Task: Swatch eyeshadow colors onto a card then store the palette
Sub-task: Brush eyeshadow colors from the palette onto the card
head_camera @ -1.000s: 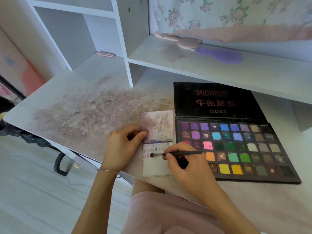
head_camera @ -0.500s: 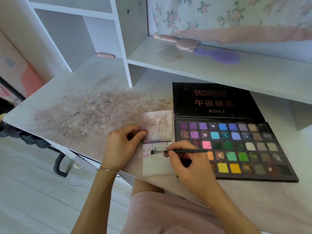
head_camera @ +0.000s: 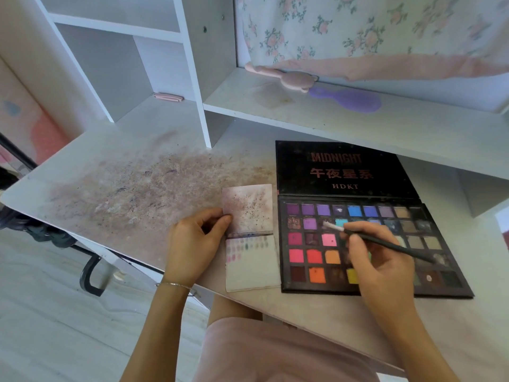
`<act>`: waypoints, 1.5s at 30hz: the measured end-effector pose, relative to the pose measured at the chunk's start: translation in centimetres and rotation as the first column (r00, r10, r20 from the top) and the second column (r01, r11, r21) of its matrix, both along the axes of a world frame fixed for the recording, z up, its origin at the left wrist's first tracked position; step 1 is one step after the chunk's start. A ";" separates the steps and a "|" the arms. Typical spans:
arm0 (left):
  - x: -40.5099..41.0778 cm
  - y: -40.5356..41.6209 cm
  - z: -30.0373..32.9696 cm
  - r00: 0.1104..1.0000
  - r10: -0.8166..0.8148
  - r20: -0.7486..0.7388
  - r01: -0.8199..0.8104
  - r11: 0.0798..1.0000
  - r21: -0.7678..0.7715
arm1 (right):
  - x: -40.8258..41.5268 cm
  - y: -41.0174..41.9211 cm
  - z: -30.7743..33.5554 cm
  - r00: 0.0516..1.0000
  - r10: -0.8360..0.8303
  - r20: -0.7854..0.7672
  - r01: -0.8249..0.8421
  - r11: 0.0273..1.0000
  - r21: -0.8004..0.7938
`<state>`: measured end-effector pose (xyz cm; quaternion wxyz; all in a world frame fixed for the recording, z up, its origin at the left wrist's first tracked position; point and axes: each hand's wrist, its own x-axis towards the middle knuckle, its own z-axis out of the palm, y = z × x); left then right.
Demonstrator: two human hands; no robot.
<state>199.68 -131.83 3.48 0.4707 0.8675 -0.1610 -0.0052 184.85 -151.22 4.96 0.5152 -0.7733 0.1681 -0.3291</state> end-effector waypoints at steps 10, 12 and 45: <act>-0.4 -0.3 -0.2 0.996 0.055 0.066 -0.057 0.998 0.029 | -1.8 -2.8 -0.4 0.972 -0.173 -0.161 0.146 0.975 -0.168; -0.4 -0.4 -0.2 0.996 0.050 0.072 -0.052 0.998 0.035 | -1.7 -2.7 -0.5 0.978 -0.146 -0.152 0.115 0.974 -0.196; -0.2 -0.3 -0.6 0.996 0.033 0.089 -0.035 0.999 0.023 | 1.4 3.0 0.4 0.977 0.163 -0.140 -0.173 0.983 -0.066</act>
